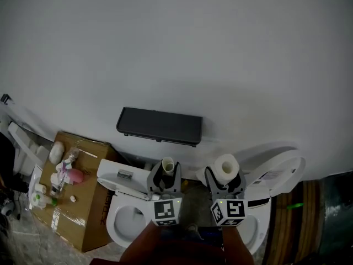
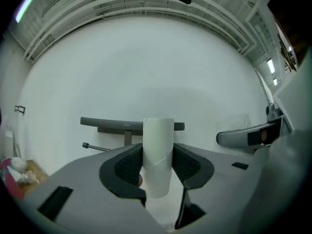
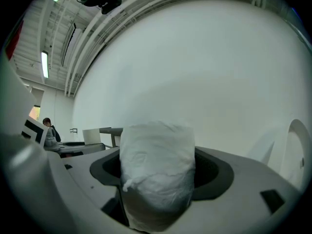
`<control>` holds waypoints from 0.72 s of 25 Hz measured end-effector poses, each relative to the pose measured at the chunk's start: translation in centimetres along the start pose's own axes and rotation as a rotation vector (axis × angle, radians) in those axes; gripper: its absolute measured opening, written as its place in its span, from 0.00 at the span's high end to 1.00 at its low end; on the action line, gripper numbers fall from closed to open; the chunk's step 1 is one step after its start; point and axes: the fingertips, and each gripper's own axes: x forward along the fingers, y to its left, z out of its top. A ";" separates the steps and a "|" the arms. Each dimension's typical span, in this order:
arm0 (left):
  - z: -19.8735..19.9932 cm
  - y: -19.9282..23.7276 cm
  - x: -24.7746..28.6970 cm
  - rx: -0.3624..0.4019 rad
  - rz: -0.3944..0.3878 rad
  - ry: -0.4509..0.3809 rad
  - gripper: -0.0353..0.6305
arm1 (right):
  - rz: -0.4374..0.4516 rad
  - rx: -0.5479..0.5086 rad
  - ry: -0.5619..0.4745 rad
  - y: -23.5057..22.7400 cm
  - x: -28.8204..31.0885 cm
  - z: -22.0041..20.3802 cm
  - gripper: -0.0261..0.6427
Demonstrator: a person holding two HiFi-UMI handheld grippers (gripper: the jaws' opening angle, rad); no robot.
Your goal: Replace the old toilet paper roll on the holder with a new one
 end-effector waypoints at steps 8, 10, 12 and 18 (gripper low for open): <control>-0.3 1.8 -0.1 -0.036 0.028 0.018 0.66 | -0.035 0.485 -0.069 -2.2 3.0 -1.4 0.40; -0.5 2.3 -0.2 -0.038 0.036 0.023 0.66 | -0.064 0.648 -0.112 -3.1 3.9 -1.5 0.40; -0.6 3.0 -0.3 -0.038 0.045 0.026 0.66 | -0.111 0.796 -0.165 -4.2 4.6 -1.5 0.40; -0.5 4.5 -0.3 -0.028 0.064 0.024 0.66 | -0.202 1.047 -0.269 -5.8 7.0 -2.0 0.40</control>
